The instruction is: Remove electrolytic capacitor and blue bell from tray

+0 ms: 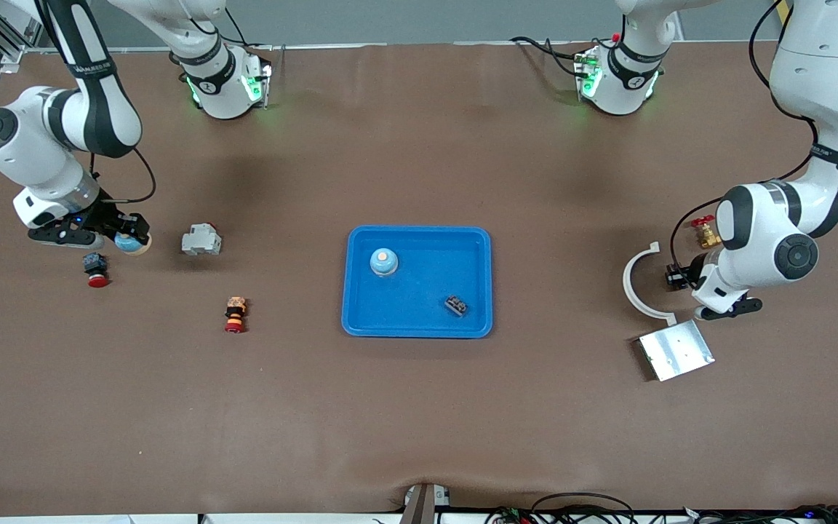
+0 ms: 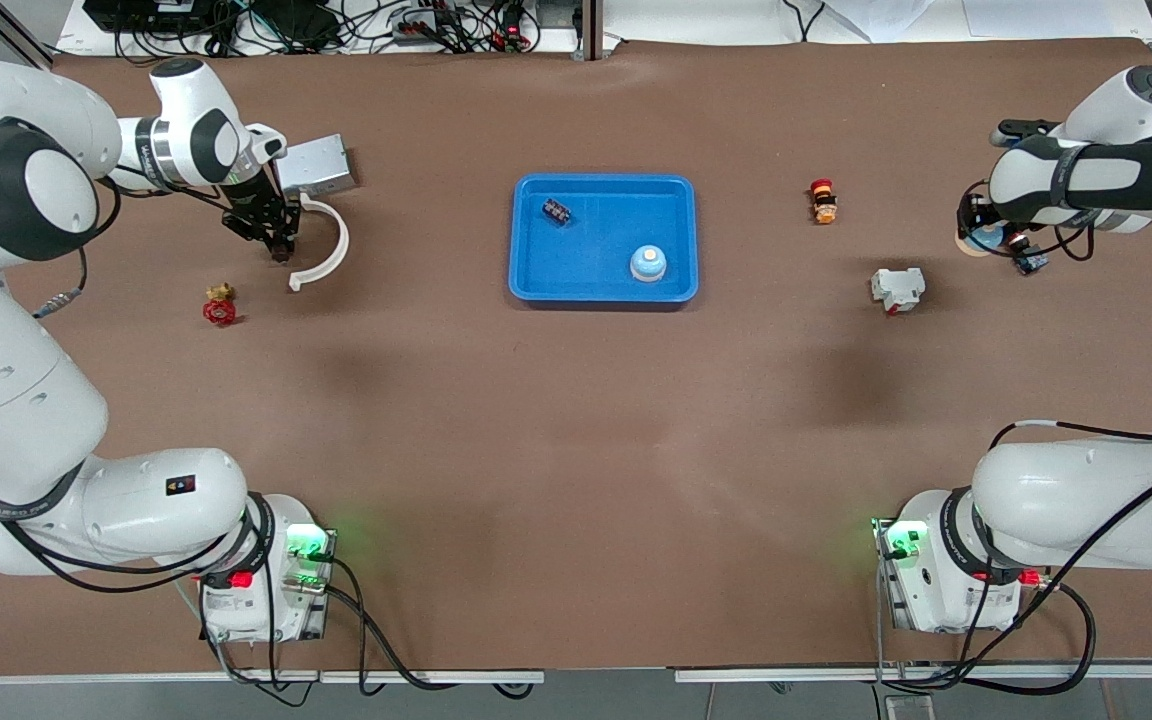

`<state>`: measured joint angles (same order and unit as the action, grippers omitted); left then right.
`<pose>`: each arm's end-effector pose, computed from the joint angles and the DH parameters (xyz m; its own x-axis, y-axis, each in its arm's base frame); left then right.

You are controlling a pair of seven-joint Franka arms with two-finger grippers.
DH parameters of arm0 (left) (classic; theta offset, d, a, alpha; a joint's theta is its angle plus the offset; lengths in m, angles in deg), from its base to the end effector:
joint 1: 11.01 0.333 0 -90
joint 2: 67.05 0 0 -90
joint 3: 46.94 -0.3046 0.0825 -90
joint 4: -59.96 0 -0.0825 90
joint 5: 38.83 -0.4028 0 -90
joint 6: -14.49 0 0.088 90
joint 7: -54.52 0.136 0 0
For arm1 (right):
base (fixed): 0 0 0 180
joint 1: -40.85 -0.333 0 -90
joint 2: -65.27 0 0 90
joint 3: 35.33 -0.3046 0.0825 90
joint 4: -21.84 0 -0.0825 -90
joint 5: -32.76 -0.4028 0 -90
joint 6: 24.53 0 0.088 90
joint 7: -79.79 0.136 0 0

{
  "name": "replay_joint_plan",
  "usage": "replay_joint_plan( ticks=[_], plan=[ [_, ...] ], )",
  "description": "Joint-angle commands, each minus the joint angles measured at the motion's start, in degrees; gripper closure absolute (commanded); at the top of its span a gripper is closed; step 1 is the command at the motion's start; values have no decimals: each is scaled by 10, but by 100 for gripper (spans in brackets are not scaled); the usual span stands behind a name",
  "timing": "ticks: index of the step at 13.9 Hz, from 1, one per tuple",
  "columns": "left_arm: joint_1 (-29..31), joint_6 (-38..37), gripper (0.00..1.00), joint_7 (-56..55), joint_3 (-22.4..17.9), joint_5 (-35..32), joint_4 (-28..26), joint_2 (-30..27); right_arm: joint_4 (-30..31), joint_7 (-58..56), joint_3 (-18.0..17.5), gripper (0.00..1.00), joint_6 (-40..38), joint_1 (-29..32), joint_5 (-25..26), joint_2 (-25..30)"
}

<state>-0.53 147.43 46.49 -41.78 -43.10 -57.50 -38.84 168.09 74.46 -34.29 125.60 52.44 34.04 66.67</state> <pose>0.5659 0.0529 0.1254 0.9598 0.1801 -0.2153 0.1779 -0.9836 -0.0300 0.4631 -0.1035 0.2303 0.9901 -0.1070 0.0904 -0.1093 -0.9938 0.0209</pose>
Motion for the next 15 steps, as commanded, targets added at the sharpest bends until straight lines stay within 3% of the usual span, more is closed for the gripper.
replay_joint_plan(
  ticks=[1,4,5,8,11,12,14,15],
  plan=[
    [0,-1,100,-9,3,-12,7,4,12,-23,-10,100,16,31,-14,-5],
    [0,-1,100,-9,3,-11,7,4,18,-85,-10,100,23,41,-74,-17],
    [0,-1,95,-9,3,-11,7,4,18,-114,-10,100,23,44,-106,-21],
    [0,-1,71,-10,3,-11,7,6,18,-193,-9,100,38,52,-179,-49],
    [0,-1,48,-10,3,-11,7,6,18,-203,-8,100,80,51,-183,-82],
    [0,-1,32,-10,3,-11,7,6,18,-204,-9,100,97,50,-183,-97],
    [1,-1,15,-10,3,-11,7,6,18,-206,-9,100,133,49,-183,-123],
    [1,-1,0,-10,3,-11,7,5,17,-207,-9,100,141,48,-183,-134]
  ],
)
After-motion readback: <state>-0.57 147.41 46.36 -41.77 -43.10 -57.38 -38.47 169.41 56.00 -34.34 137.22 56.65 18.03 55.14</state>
